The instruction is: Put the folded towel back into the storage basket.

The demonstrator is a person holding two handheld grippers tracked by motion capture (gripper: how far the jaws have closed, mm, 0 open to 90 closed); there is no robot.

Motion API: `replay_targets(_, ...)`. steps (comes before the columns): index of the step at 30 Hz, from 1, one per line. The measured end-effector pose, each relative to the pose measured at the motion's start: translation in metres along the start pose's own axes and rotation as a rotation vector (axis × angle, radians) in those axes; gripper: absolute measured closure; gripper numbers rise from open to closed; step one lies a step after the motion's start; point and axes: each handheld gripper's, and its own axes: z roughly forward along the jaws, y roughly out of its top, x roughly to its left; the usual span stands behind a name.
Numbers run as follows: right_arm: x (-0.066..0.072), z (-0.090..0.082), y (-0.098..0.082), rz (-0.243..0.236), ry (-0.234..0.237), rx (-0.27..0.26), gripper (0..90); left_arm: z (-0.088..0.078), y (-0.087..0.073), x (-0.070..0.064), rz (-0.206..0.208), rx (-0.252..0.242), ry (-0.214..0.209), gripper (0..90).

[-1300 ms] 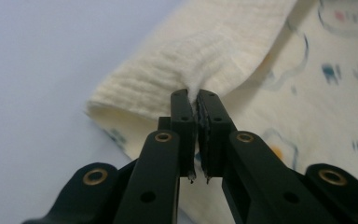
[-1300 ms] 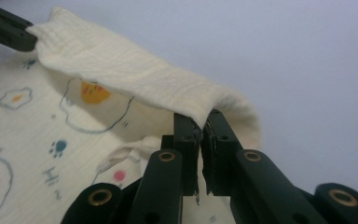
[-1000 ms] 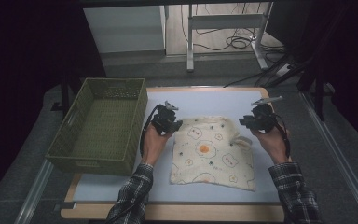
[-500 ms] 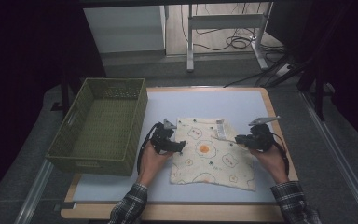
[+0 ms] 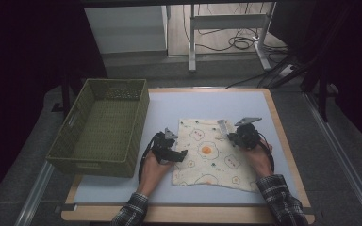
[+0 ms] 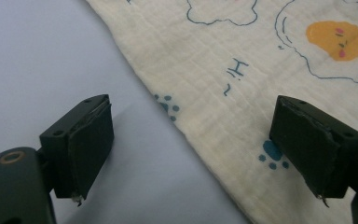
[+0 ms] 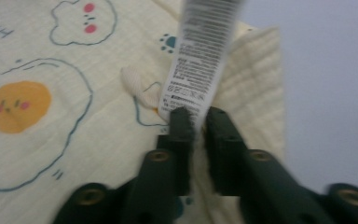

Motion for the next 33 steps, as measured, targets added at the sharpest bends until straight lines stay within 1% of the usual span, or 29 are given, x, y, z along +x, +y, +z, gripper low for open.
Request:
replay_targets(2,-0.002,-0.002,0.001,0.002,-0.003,-0.006,86.8,0.000,0.000,0.000,0.000,0.000,0.000,13.7)
replay_targets(4,-0.010,-0.011,0.003,0.015,-0.031,-0.027,86.8,0.000,0.000,0.000,-0.001,0.001,-0.001,13.7)
replay_targets(6,-0.023,-0.021,0.006,0.049,-0.056,-0.051,85.7,0.000,0.000,0.000,-0.003,0.002,-0.004,13.6)
replay_targets(7,-0.033,-0.027,0.007,0.076,-0.080,-0.054,82.2,0.000,0.000,0.000,-0.004,0.002,-0.005,13.6)
replay_targets(8,-0.047,-0.034,0.008,0.118,-0.112,-0.051,77.9,0.000,0.000,0.000,-0.004,0.003,-0.006,13.1)
replay_targets(9,-0.055,-0.038,0.007,0.139,-0.122,-0.057,76.4,0.000,0.001,0.001,-0.003,0.005,-0.010,12.0)
replay_targets(10,-0.055,-0.038,0.007,0.139,-0.122,-0.057,76.4,0.001,0.002,0.000,-0.004,0.012,-0.013,12.0)
replay_targets(11,-0.061,-0.040,0.005,0.157,-0.123,-0.060,75.8,0.001,0.004,0.001,0.003,0.026,-0.012,11.8)
replay_targets(12,-0.069,-0.044,0.002,0.169,-0.132,-0.054,74.6,0.001,0.010,0.003,0.001,0.033,-0.004,14.9)
replay_targets(13,-0.069,-0.044,0.002,0.169,-0.132,-0.054,74.6,0.001,0.010,0.003,0.001,0.033,-0.004,15.1)
replay_targets(14,-0.072,-0.046,0.000,0.171,-0.136,-0.053,74.2,0.002,0.014,0.005,-0.007,0.032,-0.003,15.1)
replay_targets(15,-0.074,-0.047,-0.001,0.177,-0.134,-0.053,73.4,0.002,0.019,0.007,-0.012,0.029,-0.004,16.6)
replay_targets(17,-0.076,-0.048,-0.003,0.179,-0.142,-0.054,72.0,0.004,0.028,0.012,-0.008,0.019,0.014,19.9)
replay_targets(18,-0.078,-0.049,-0.004,0.185,-0.137,-0.051,71.7,0.007,0.036,0.018,-0.026,0.014,0.022,23.4)
replay_targets(19,-0.078,-0.049,-0.004,0.185,-0.137,-0.051,71.7,0.007,0.036,0.018,-0.026,0.014,0.022,24.6)
replay_targets(20,-0.080,-0.051,-0.004,0.182,-0.169,-0.051,71.7,0.009,0.040,0.021,-0.031,0.009,0.023,27.2)
replay_targets(21,-0.081,-0.052,-0.003,0.193,-0.158,-0.063,71.8,0.010,0.043,0.024,-0.033,0.004,0.027,29.3)
replay_targets(22,-0.081,-0.052,-0.003,0.193,-0.158,-0.063,71.8,0.012,0.046,0.026,-0.038,0.003,0.031,29.3)
replay_targets(23,-0.081,-0.054,-0.003,0.202,-0.151,-0.074,71.8,0.014,0.049,0.030,-0.044,0.002,0.034,30.7)
replay_targets(24,-0.081,-0.057,0.000,0.191,-0.157,-0.079,71.8,0.016,0.051,0.032,-0.049,0.001,0.038,34.2)
replay_targets(25,-0.081,-0.057,0.000,0.191,-0.157,-0.079,71.8,0.017,0.053,0.033,-0.051,0.002,0.042,34.2)
replay_targets(27,-0.079,-0.059,0.002,0.193,-0.136,-0.087,71.9,0.019,0.056,0.038,-0.056,0.004,0.049,36.1)
replay_targets(28,-0.076,-0.061,0.005,0.176,-0.122,-0.089,71.9,0.021,0.057,0.041,-0.061,0.003,0.050,37.6)
replay_targets(29,-0.076,-0.061,0.005,0.176,-0.122,-0.089,71.9,0.021,0.057,0.041,-0.061,0.003,0.050,38.3)
replay_targets(30,-0.075,-0.060,0.006,0.172,-0.112,-0.087,71.9,0.022,0.058,0.044,-0.066,0.004,0.055,38.3)
replay_targets(31,-0.074,-0.056,0.009,0.163,-0.102,-0.071,71.9,0.024,0.059,0.047,-0.067,0.004,0.060,41.4)
replay_targets(32,-0.074,-0.053,0.010,0.160,-0.101,-0.064,71.9,0.026,0.062,0.052,-0.075,0.003,0.066,42.1)
replay_targets(33,-0.074,-0.053,0.010,0.160,-0.101,-0.064,71.9,0.026,0.062,0.052,-0.075,0.003,0.066,43.9)
